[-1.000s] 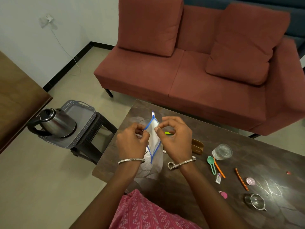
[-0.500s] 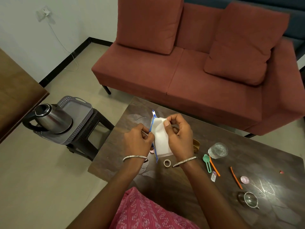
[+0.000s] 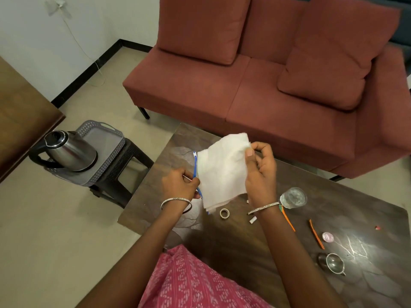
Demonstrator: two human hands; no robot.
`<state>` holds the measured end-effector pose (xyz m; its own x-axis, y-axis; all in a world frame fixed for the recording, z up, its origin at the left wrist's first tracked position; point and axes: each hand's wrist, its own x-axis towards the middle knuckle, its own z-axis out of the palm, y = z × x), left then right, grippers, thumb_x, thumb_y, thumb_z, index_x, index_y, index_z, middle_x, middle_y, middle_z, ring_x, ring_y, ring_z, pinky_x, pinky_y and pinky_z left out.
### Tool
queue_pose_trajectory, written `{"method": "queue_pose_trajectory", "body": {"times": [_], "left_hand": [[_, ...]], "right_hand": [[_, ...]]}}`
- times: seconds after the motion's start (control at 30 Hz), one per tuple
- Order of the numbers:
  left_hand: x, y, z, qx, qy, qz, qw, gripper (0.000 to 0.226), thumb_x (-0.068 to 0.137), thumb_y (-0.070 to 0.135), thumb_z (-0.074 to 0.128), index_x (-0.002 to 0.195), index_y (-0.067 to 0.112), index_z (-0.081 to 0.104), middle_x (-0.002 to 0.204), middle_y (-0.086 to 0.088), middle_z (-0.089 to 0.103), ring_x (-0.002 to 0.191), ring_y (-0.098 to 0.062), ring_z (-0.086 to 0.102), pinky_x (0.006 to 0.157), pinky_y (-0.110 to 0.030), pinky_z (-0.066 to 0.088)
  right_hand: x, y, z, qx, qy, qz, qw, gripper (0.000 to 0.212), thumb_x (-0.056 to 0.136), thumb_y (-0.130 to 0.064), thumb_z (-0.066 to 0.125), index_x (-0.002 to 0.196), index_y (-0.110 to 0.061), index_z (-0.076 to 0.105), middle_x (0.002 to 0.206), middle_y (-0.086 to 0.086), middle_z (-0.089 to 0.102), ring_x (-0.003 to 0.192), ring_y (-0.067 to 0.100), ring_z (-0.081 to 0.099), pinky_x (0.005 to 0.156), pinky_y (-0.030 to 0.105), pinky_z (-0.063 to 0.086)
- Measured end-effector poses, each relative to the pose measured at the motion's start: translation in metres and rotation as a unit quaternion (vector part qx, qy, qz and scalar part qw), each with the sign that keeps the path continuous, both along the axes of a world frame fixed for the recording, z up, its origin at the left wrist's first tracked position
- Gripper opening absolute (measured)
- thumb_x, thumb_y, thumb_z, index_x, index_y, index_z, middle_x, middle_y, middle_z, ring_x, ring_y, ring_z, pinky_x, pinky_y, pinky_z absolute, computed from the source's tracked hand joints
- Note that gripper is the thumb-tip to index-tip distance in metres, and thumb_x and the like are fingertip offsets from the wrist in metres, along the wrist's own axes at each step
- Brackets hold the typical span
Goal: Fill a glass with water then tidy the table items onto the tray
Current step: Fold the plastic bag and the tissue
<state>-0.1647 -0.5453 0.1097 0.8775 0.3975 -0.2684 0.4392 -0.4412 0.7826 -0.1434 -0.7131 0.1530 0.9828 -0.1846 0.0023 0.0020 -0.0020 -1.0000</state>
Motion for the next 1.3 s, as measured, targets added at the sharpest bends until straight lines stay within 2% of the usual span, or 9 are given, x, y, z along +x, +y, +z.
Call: {"method": "queue_pose_trajectory", "body": {"times": [0.1, 0.17, 0.3, 0.53, 0.7, 0.83, 1.07, 1.17, 1.3], "left_hand": [[0.000, 0.004, -0.011, -0.002, 0.018, 0.010, 1.000, 0.016, 0.080, 0.012, 0.072, 0.068, 0.009, 0.061, 0.053, 0.001, 0.064, 0.037, -0.001, 0.060, 0.039, -0.010, 0.046], [0.000, 0.010, -0.019, -0.029, 0.046, 0.019, 0.998, 0.012, 0.079, 0.008, 0.071, 0.070, 0.009, 0.063, 0.053, -0.004, 0.067, 0.039, -0.013, 0.064, 0.050, -0.030, 0.059], [-0.001, 0.025, -0.035, -0.043, 0.081, 0.033, 0.995, 0.014, 0.076, 0.008, 0.070, 0.066, 0.014, 0.063, 0.050, -0.005, 0.067, 0.042, -0.023, 0.066, 0.057, -0.044, 0.061], [-0.002, 0.062, -0.052, 0.021, 0.093, 0.042, 0.995, 0.012, 0.076, 0.018, 0.073, 0.067, 0.018, 0.066, 0.053, -0.005, 0.068, 0.053, -0.022, 0.069, 0.067, -0.040, 0.060], [0.005, 0.094, -0.051, 0.139, 0.107, 0.038, 0.984, 0.006, 0.077, 0.026, 0.072, 0.080, 0.021, 0.074, 0.082, -0.009, 0.072, 0.083, -0.032, 0.067, 0.075, -0.037, 0.056], [0.016, 0.107, -0.057, 0.192, 0.138, 0.029, 0.971, 0.014, 0.077, 0.025, 0.065, 0.089, 0.023, 0.074, 0.093, -0.012, 0.070, 0.093, -0.038, 0.064, 0.075, -0.038, 0.053], [0.032, 0.087, -0.107, 0.175, 0.172, -0.044, 0.968, 0.012, 0.078, 0.024, 0.072, 0.087, 0.016, 0.074, 0.088, -0.009, 0.072, 0.091, -0.028, 0.067, 0.077, -0.033, 0.050], [0.036, 0.076, -0.135, 0.121, 0.228, -0.053, 0.965, 0.017, 0.082, 0.021, 0.068, 0.093, 0.009, 0.074, 0.087, -0.012, 0.074, 0.092, -0.026, 0.069, 0.084, -0.034, 0.054], [0.037, 0.061, -0.162, 0.054, 0.280, -0.037, 0.958, 0.016, 0.081, 0.016, 0.066, 0.091, 0.007, 0.075, 0.085, -0.013, 0.076, 0.089, -0.026, 0.071, 0.080, -0.031, 0.056]], "right_hand": [[0.010, -0.007, 0.001, 0.097, 0.063, -0.028, 0.993, 0.009, 0.102, -0.020, 0.052, 0.103, -0.020, 0.061, 0.094, -0.002, 0.070, 0.084, 0.014, 0.064, 0.074, 0.031, 0.055], [0.017, -0.013, -0.001, 0.170, 0.132, -0.041, 0.976, 0.015, 0.102, -0.019, 0.052, 0.107, -0.012, 0.064, 0.103, 0.005, 0.071, 0.096, 0.023, 0.066, 0.085, 0.040, 0.056], [0.025, -0.029, -0.008, 0.273, 0.242, -0.048, 0.930, 0.038, 0.101, -0.021, 0.051, 0.132, 0.001, 0.056, 0.132, 0.018, 0.062, 0.123, 0.037, 0.059, 0.105, 0.057, 0.044], [0.025, -0.040, -0.028, 0.259, 0.300, -0.084, 0.915, 0.045, 0.099, -0.027, 0.054, 0.138, -0.003, 0.052, 0.136, 0.019, 0.059, 0.126, 0.039, 0.056, 0.107, 0.058, 0.041], [0.022, -0.036, -0.048, 0.244, 0.331, -0.081, 0.908, 0.046, 0.101, -0.027, 0.051, 0.140, -0.004, 0.049, 0.134, 0.019, 0.059, 0.123, 0.038, 0.056, 0.106, 0.057, 0.042], [0.016, -0.030, -0.061, 0.252, 0.353, -0.059, 0.899, 0.047, 0.104, -0.026, 0.042, 0.145, -0.003, 0.043, 0.140, 0.019, 0.053, 0.130, 0.039, 0.050, 0.110, 0.057, 0.037], [0.010, -0.025, -0.085, 0.247, 0.394, -0.043, 0.884, 0.046, 0.101, -0.026, 0.050, 0.144, -0.013, 0.044, 0.142, 0.013, 0.055, 0.129, 0.037, 0.053, 0.111, 0.059, 0.037], [0.009, -0.029, -0.097, 0.242, 0.401, -0.047, 0.882, 0.044, 0.102, -0.028, 0.048, 0.143, -0.014, 0.046, 0.140, 0.012, 0.056, 0.128, 0.037, 0.054, 0.110, 0.059, 0.038], [0.002, -0.036, -0.106, 0.255, 0.404, -0.056, 0.877, 0.044, 0.102, -0.029, 0.048, 0.143, -0.013, 0.047, 0.140, 0.010, 0.057, 0.128, 0.035, 0.054, 0.108, 0.057, 0.043]]}}
